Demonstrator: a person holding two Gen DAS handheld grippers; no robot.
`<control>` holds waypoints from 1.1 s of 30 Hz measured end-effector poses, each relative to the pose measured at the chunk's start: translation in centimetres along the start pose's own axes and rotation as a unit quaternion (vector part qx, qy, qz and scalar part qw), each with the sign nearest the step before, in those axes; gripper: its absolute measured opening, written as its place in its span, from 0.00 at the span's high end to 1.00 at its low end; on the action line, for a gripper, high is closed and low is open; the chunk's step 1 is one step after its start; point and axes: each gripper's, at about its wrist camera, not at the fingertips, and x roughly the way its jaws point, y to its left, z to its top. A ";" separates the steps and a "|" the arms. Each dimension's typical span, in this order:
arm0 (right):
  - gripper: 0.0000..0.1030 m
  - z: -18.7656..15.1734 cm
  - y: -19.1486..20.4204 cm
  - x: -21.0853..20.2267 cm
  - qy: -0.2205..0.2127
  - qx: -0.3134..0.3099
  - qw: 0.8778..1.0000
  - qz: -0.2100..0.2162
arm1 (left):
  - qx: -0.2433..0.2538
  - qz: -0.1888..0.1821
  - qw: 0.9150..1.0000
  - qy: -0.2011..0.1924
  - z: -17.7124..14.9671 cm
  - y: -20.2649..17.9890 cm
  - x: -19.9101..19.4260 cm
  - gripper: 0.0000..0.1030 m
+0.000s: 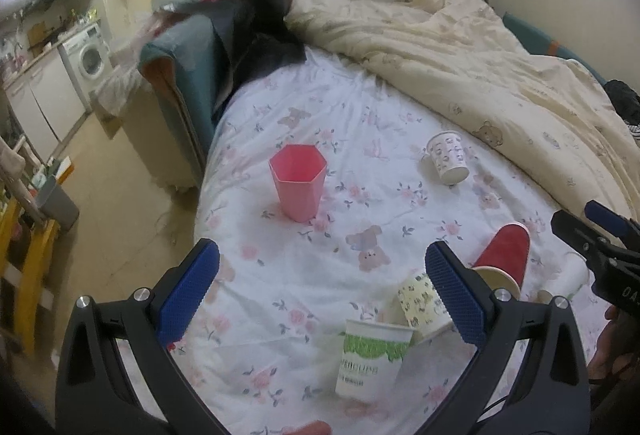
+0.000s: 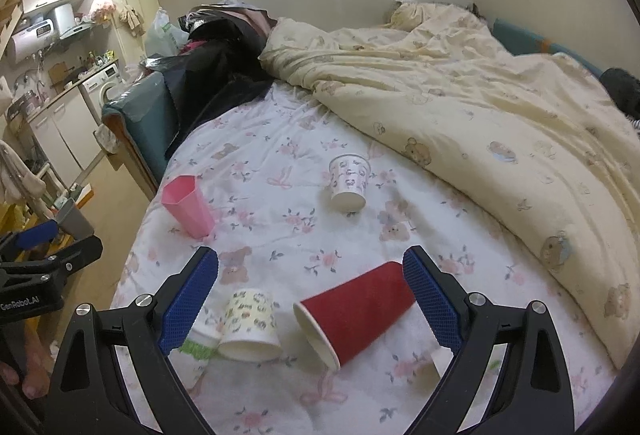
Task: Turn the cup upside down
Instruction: 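Move the left tool to the pink hexagonal cup and grasp its rim, then lift the pink cup with the left tool and carry it toward the paper cups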
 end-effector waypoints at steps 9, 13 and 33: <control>0.07 -0.8 -2.2 5.0 0.032 0.022 0.999 -0.001 | -0.017 0.007 0.999 0.045 0.6 0.0 7.1 0.01; 0.07 -1.1 -2.8 5.9 0.038 0.030 0.999 -0.003 | -0.021 0.029 0.999 0.036 1.5 0.3 10.1 0.01; 0.07 -0.6 -3.4 6.0 0.036 0.037 0.999 -0.008 | -0.007 0.044 0.999 0.025 4.2 0.7 17.9 0.40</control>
